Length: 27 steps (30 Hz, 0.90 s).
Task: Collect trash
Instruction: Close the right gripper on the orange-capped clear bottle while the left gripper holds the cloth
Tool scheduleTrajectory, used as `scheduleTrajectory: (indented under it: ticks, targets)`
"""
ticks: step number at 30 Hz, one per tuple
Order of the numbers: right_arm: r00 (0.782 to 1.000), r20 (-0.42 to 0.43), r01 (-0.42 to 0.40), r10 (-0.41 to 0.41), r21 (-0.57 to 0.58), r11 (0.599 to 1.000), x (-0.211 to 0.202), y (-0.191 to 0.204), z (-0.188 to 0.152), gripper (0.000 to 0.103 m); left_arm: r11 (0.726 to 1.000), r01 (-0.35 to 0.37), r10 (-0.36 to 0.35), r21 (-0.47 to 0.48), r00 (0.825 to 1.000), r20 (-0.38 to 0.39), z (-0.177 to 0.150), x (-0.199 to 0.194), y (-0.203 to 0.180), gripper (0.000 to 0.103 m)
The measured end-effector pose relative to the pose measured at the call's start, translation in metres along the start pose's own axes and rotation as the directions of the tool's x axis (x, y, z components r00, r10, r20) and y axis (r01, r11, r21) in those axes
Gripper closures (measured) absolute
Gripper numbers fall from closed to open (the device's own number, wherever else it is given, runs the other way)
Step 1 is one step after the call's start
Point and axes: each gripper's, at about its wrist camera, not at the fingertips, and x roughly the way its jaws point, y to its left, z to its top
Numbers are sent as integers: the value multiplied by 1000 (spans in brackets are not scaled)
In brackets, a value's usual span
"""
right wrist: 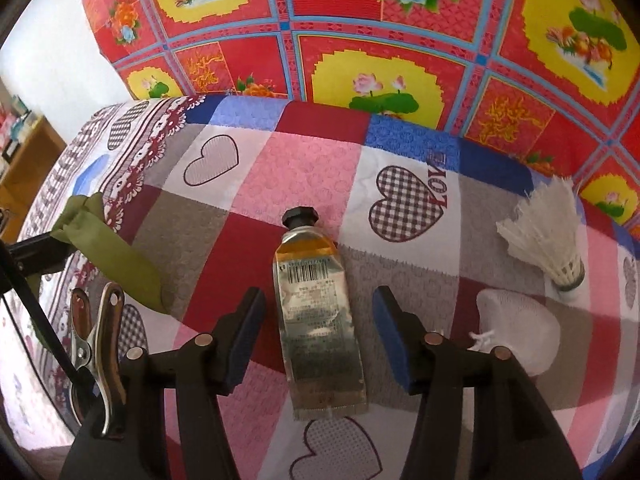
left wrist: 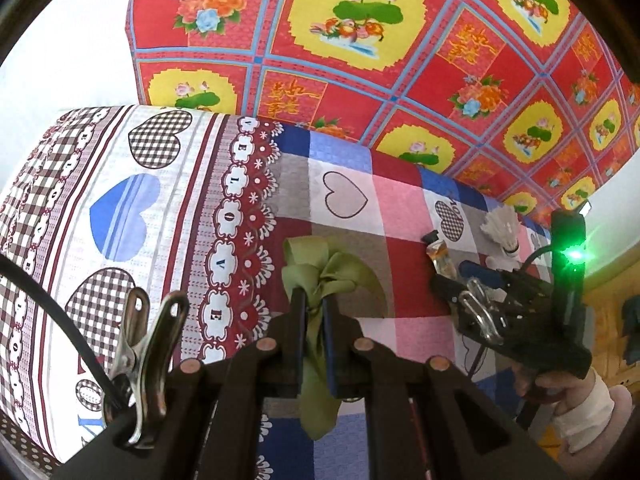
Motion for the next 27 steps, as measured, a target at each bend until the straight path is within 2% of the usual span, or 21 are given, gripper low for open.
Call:
scheduleTrajectory:
  ticks: [3, 8, 10, 12, 14, 22, 24, 25, 27]
  targets:
    - [1000, 4, 30, -30, -12, 999, 2, 3, 1, 49, 1000, 3, -3, 0, 1000, 2, 0, -1, 1, 95]
    - [999, 18, 48, -47, -24, 999, 1, 4, 1, 64, 1000, 9, -9, -1, 1000, 1, 0, -1, 3, 95]
    - [999, 22, 47, -47, -14, 999, 1, 3, 1, 64, 1000, 10, -10, -1, 1000, 2, 0, -1, 3, 95]
    - [999, 21, 36, -36, 3, 999, 0, 2, 1, 65, 1000, 13, -13, 5, 1000, 4, 0, -2, 4, 95]
    - [1000, 18, -11, 10, 51, 999, -3, -2, 0, 65, 1000, 14, -14, 9, 1000, 6, 0, -3, 3, 95]
    - [998, 43, -47, 42, 122, 991, -22, 4, -9, 65, 999, 30, -30, 33, 1000, 3, 2, -5, 4, 95]
    - [998, 53, -53, 46, 129, 990, -27, 7, -11, 70, 999, 34, -35, 36, 999, 1, 3, -5, 6, 95]
    - [997, 58, -60, 52, 138, 989, -31, 9, -12, 80, 998, 37, -37, 41, 999, 0, 4, -5, 6, 95]
    - [996, 74, -66, 56, 148, 987, -37, 11, -14, 80, 998, 43, -43, 53, 999, -1, 5, -6, 6, 95]
